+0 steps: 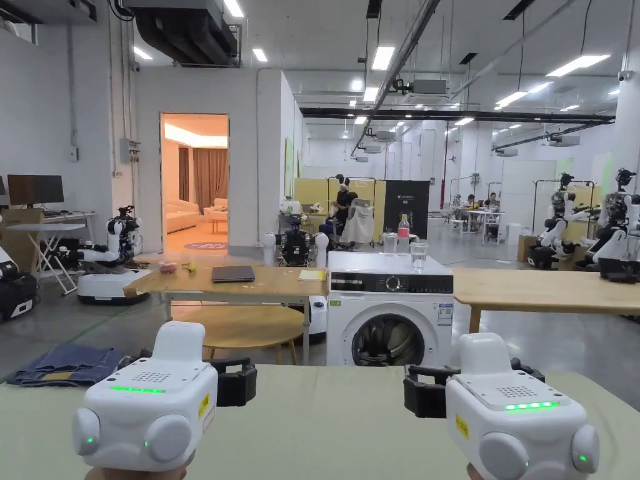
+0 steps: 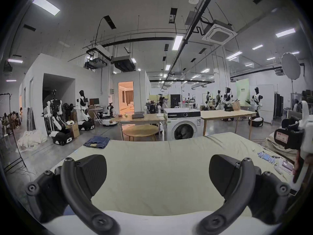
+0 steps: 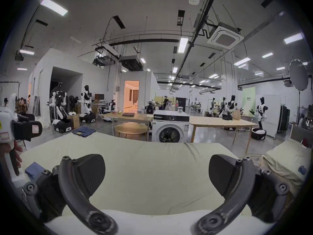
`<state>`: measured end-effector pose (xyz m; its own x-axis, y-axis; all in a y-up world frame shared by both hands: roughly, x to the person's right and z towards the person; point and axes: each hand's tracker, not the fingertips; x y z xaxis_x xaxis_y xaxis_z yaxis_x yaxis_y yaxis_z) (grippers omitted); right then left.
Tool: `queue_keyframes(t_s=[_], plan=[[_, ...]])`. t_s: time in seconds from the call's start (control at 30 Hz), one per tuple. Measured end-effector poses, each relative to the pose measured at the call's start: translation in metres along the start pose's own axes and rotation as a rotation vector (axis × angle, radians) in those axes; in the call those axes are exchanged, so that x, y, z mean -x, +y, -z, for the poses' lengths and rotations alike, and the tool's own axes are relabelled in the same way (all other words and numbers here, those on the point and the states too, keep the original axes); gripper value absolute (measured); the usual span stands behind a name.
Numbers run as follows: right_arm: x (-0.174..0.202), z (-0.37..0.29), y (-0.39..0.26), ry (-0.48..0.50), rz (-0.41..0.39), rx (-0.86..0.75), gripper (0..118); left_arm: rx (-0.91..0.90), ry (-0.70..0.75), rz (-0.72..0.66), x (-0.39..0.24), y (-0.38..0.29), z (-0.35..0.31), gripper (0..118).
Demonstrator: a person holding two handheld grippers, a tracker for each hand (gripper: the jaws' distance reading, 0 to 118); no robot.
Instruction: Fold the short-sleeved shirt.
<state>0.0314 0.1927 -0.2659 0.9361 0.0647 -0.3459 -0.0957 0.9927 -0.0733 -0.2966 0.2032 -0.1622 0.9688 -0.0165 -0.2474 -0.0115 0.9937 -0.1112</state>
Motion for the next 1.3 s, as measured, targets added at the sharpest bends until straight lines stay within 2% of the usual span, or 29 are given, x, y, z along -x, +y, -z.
queue_keyframes(t_s=[0.1, 0.17, 0.27, 0.33, 0.47, 0.6, 0.67, 0.8, 0.93, 1.13, 1.3], plan=[[-0.002, 0.0, 0.001, 0.066, 0.019, 0.01, 118, 0.005, -0.009, -0.001, 0.0, 0.0, 0.001, 117], [-0.002, -0.002, 0.001, 0.071, 0.028, -0.015, 118, 0.013, -0.007, -0.01, -0.001, -0.002, -0.002, 117], [-0.001, -0.001, 0.007, 0.015, 0.035, -0.025, 118, 0.016, -0.006, -0.014, 0.0, -0.003, -0.002, 117], [-0.001, -0.001, 0.012, -0.016, 0.068, -0.014, 118, 0.019, -0.002, -0.016, 0.001, -0.002, -0.002, 117], [-0.002, -0.008, 0.018, 0.003, 0.081, -0.034, 118, 0.023, 0.001, -0.014, 0.002, -0.003, -0.002, 117], [0.003, -0.015, 0.026, 0.006, 0.117, 0.051, 118, 0.03, 0.007, -0.015, 0.003, -0.004, -0.002, 117], [-0.002, -0.005, 0.028, -0.025, 0.141, 0.097, 118, 0.033, 0.009, -0.016, 0.004, -0.006, -0.001, 117], [0.005, -0.008, 0.037, -0.085, 0.127, 0.107, 118, 0.034, 0.009, -0.009, 0.003, -0.007, -0.001, 117], [0.001, -0.009, 0.036, -0.042, 0.15, 0.112, 118, 0.029, 0.01, -0.015, 0.003, -0.006, -0.001, 117], [0.001, -0.011, 0.031, -0.059, 0.137, 0.07, 118, 0.03, 0.009, -0.018, 0.002, -0.004, -0.001, 117], [-0.003, -0.015, 0.032, -0.038, 0.186, 0.073, 118, 0.027, 0.014, -0.028, 0.003, -0.004, 0.0, 117]])
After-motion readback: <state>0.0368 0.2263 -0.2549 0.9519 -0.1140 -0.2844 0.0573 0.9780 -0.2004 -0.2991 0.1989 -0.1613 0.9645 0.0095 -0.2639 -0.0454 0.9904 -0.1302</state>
